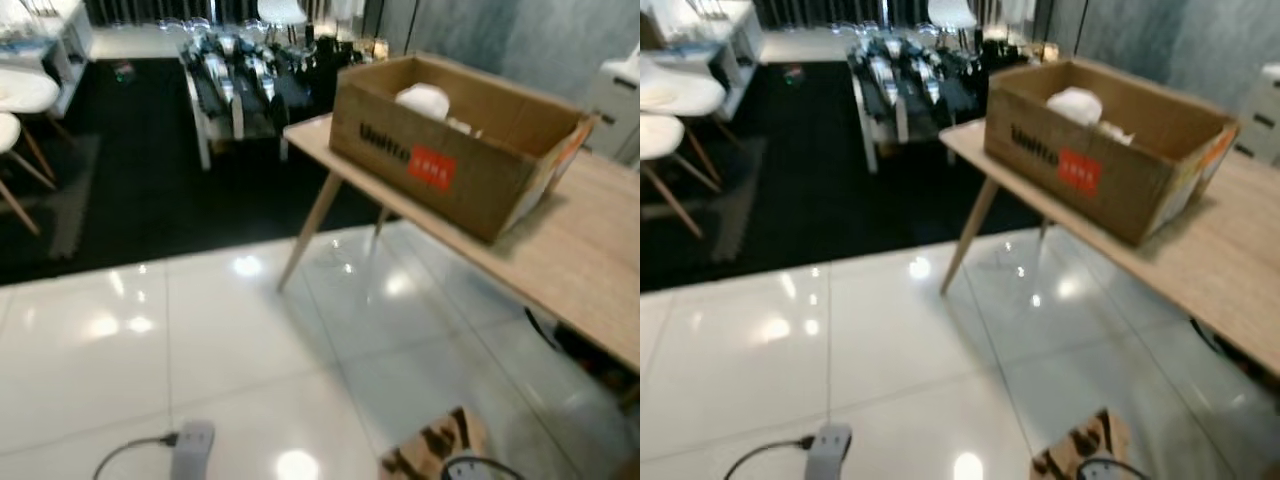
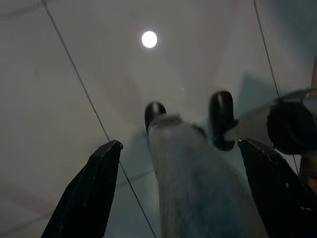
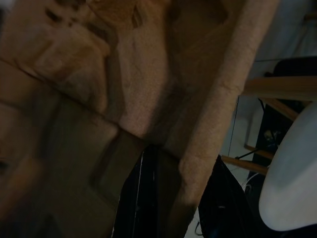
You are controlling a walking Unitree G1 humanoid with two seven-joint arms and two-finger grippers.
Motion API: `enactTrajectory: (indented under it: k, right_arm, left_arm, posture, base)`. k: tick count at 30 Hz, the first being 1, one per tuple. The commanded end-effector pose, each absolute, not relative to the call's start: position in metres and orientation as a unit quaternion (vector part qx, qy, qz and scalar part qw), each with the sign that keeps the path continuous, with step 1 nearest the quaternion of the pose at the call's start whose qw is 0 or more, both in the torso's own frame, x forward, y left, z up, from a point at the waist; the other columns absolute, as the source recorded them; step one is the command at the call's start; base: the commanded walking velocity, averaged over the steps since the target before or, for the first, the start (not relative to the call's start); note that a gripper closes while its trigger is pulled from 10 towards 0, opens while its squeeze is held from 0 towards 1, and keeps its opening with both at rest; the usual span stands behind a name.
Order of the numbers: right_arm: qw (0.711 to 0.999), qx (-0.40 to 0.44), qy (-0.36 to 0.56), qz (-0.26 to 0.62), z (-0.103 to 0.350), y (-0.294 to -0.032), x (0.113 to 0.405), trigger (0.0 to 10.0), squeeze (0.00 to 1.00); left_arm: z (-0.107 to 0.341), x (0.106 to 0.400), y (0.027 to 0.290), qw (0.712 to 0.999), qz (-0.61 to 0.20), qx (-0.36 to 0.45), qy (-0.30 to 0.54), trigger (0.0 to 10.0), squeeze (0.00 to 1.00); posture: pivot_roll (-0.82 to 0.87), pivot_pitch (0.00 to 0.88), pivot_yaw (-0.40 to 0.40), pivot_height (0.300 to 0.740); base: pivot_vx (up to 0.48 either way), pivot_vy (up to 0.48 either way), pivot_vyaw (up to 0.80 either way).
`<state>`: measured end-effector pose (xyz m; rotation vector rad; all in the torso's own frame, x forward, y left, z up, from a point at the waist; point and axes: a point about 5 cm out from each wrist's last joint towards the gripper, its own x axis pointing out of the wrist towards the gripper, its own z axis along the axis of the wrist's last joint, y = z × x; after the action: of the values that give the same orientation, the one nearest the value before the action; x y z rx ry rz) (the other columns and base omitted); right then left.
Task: Picking trash to rubbish bin
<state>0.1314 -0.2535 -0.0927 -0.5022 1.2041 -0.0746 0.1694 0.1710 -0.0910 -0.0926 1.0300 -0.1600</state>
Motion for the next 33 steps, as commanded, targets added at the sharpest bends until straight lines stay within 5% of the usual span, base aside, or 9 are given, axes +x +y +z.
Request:
enactTrajectory:
  k: [1,33]
  right_arm:
    - [0.798,-0.218,0.561,-0.031,-0.0939,-0.2504,0.1303,10.0,0.0]
    - [0.796,-0.217,0.563,-0.033,-0.0938,-0.2514,0.13,10.0,0.0]
  left_arm:
    - [-0.0928,0.1658,0.1685,0.862,-0.081,-0.046,0.499,10.0,0.0]
    - [-0.0924,0.1667,0.1688,0.861,-0.085,-0.04,0.499,10.0,0.0]
  posture:
    - [-0.05,0.046,-0.018,0.74]
    - [-0.06,0.039,-0.019,0.74]
  base:
    - [0.304,0.0,0.0]
    - [0.302,0.0,0.0]
